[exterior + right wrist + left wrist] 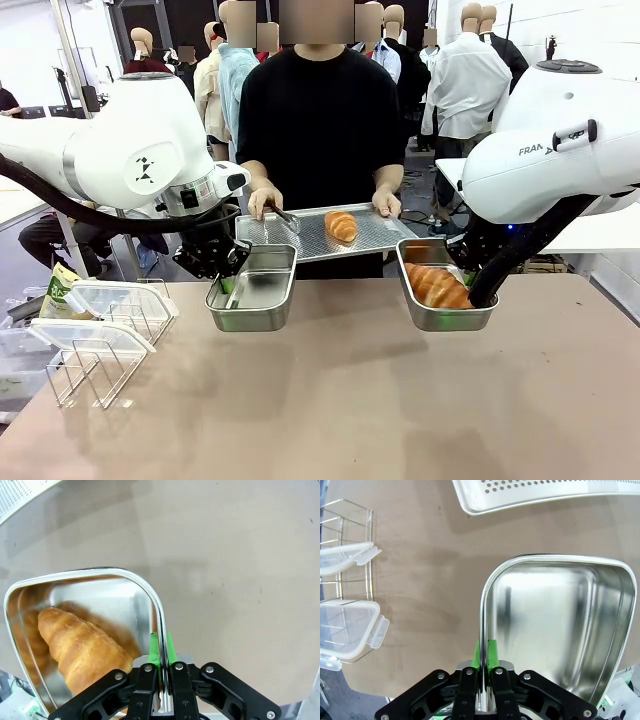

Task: Place the bread in airtight containers.
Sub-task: Once an object is inside an Airtight Container , place the container in the center of the table.

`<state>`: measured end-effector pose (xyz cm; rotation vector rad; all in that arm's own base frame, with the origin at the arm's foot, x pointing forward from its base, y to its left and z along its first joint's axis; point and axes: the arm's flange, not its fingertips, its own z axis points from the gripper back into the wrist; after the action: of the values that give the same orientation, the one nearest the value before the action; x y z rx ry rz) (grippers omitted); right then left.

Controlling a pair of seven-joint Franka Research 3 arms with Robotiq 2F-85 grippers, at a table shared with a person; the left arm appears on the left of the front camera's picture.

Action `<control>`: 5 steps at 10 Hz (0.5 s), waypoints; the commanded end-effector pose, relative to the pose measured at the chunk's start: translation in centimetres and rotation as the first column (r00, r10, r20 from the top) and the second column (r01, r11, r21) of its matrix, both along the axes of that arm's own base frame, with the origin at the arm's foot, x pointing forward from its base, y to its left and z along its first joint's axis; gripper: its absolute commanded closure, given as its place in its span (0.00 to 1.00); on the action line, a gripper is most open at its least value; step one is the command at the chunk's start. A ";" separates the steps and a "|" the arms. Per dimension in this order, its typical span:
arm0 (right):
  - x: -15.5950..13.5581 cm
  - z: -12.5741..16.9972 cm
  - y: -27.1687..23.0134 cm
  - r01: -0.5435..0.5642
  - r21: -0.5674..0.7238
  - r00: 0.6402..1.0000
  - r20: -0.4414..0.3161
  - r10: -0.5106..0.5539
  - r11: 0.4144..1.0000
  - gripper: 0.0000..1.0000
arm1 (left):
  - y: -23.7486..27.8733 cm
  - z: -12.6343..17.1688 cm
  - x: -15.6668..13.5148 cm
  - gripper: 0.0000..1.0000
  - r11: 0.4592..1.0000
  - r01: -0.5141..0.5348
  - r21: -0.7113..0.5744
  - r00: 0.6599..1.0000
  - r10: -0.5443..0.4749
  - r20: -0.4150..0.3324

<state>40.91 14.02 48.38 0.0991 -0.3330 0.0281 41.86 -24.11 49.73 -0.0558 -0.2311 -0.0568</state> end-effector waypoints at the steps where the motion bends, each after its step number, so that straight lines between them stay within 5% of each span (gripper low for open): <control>1: -0.1 0.2 0.1 0.006 0.007 1.000 0.004 -0.006 1.000 1.00 | 0.1 0.4 0.1 1.00 1.000 -0.002 -0.003 1.000 0.002 0.006; 5: -0.1 0.2 0.1 0.006 0.007 1.000 0.004 -0.006 1.000 1.00 | 0.1 0.4 0.1 1.00 1.000 -0.002 -0.003 1.000 0.002 0.006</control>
<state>40.91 14.02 48.38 0.0991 -0.3330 0.0281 41.86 -24.11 49.73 -0.0558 -0.2311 -0.0568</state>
